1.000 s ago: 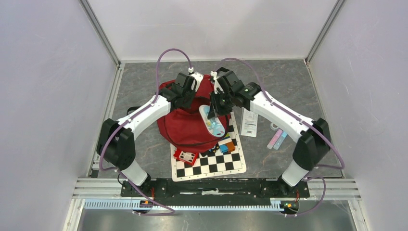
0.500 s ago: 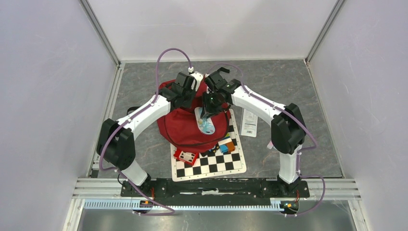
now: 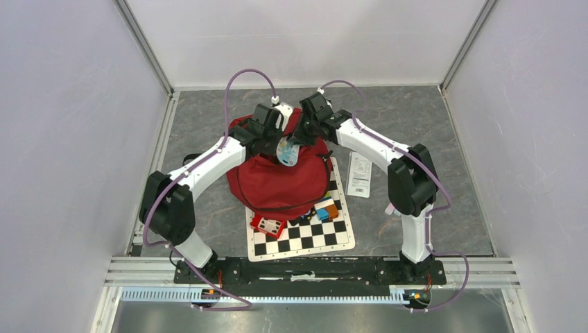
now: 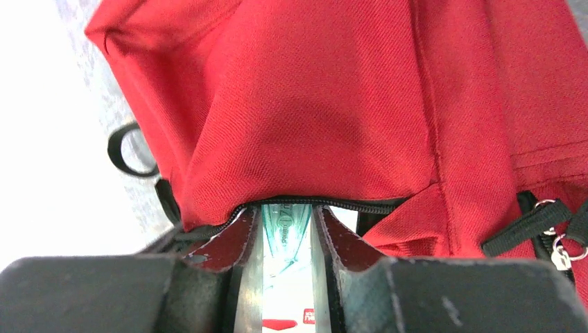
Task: Pack the student bag
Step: Place the stationery in the student bag.
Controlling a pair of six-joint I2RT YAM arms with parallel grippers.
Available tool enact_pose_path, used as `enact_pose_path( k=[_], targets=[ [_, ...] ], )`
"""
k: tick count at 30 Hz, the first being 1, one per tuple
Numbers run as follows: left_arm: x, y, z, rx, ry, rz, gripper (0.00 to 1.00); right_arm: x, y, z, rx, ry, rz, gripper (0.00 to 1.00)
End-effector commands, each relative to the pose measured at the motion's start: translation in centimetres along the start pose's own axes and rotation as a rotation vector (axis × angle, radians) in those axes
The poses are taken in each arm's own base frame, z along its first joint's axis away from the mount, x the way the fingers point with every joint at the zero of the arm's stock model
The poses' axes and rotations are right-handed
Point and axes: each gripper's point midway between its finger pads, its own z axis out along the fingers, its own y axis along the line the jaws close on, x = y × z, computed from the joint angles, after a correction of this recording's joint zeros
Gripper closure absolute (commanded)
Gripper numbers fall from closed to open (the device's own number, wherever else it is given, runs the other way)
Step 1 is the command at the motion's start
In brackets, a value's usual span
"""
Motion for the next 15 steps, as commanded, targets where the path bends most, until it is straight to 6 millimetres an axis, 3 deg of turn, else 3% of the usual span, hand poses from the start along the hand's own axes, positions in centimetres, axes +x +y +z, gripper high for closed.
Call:
enact_pose_path(
  k=[1,4,7,8,12,15],
  targets=[
    [-2.6,-0.8,-0.7,0.041,-0.068,-0.043,0.98,-4.7,2.2,1.3,-0.021,-0.199,0.126,1.0],
    [-2.6,-0.8,-0.7,0.039,-0.07,-0.041,0.98,-5.4,1.5,2.1,0.038,-0.246,0.144,0.94],
    [-2.6,-1.0,-0.7,0.051,-0.069,-0.044,0.98,-5.5,1.9,2.4,0.013,-0.272,0.163,0.78],
    [-2.6,-1.0,-0.6,0.048,-0.069,-0.044,0.98,-5.7,2.2,2.3,0.007,-0.281,0.155,0.67],
    [-2.4,-0.6,-0.5,0.024,-0.058,-0.039,0.98,-5.6,1.9,0.5,0.027,-0.318,0.098,0.29],
    [-2.4,-0.3,-0.5,0.007,-0.057,-0.038,0.98,-5.0,0.9,-1.4,0.013,-0.325,0.041,0.23]
  ],
)
